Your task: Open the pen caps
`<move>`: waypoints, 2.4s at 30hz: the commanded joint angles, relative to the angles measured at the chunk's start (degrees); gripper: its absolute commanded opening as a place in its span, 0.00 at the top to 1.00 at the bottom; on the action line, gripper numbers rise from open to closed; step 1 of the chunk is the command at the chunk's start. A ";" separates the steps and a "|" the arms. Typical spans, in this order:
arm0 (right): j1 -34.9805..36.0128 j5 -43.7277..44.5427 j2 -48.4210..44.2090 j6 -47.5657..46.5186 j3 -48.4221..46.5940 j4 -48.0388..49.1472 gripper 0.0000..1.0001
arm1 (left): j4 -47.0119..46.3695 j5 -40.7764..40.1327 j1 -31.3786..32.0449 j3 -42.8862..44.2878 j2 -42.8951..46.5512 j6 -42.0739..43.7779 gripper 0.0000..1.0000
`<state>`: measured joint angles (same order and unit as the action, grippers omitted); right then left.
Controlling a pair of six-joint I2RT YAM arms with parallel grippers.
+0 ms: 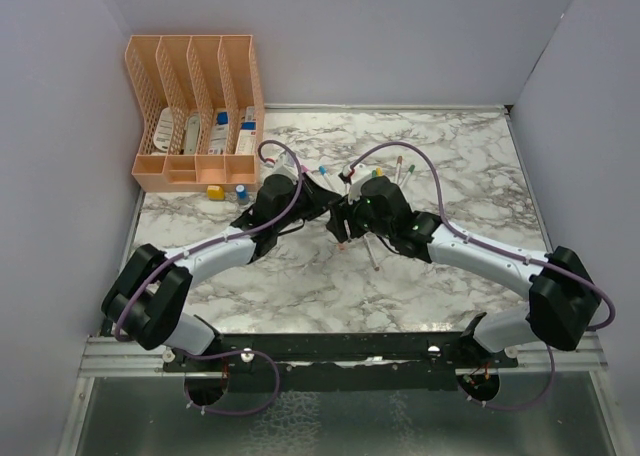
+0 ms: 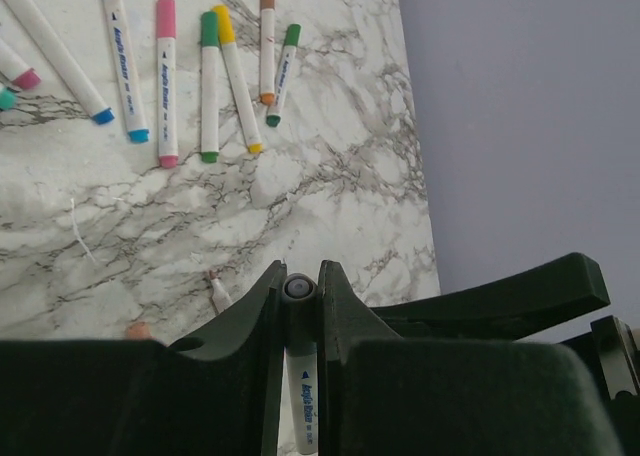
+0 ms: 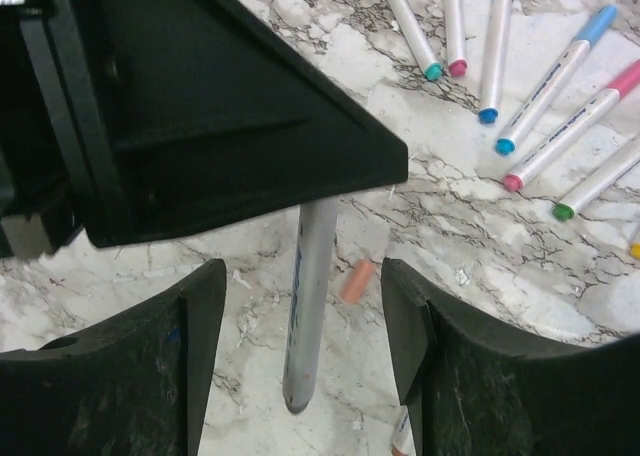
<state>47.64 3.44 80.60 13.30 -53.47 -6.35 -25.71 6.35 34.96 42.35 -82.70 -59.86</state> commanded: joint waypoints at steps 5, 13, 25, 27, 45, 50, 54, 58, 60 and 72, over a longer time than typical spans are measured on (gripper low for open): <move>0.35 0.28 1.44 0.91 -2.43 1.39 0.49 | -2.32 0.75 3.55 1.97 -0.52 1.89 1.00; 0.31 1.91 0.88 1.86 -2.23 0.15 0.99 | -2.24 -2.40 3.89 0.70 0.86 2.44 1.00; 0.31 -2.25 -6.10 5.53 5.92 -2.99 0.99 | 1.47 -9.82 -2.76 5.97 1.02 6.01 1.00; 0.35 -2.79 -7.60 6.48 7.77 -3.41 0.99 | 1.54 -9.46 -4.42 7.41 0.15 6.51 1.00; -10.13 9.33 -5.80 7.41 10.33 -10.91 0.99 | 20.59 -8.81 -1.06 8.52 -2.89 15.05 1.00; -13.06 8.98 -3.18 5.86 11.14 -8.81 0.98 | 23.71 -12.67 3.52 6.94 -4.13 15.28 1.00; -14.08 7.50 -0.74 5.41 11.01 -7.83 0.99 | 25.29 -14.79 5.86 7.03 -5.78 15.04 1.00; -14.32 7.10 -0.24 5.43 10.55 -7.46 0.99 | 25.79 -15.46 7.21 7.12 -7.51 14.55 1.00; -14.42 6.22 0.22 5.57 10.23 -7.88 0.99 | 26.20 -15.82 7.67 7.18 -8.37 14.30 1.00; -14.59 3.12 3.23 6.61 7.60 -12.11 0.99 | 27.40 -15.14 8.46 7.09 -12.88 12.87 1.00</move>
<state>33.36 8.69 82.54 19.31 -43.79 -16.95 1.17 -7.60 42.89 49.76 -94.78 -46.33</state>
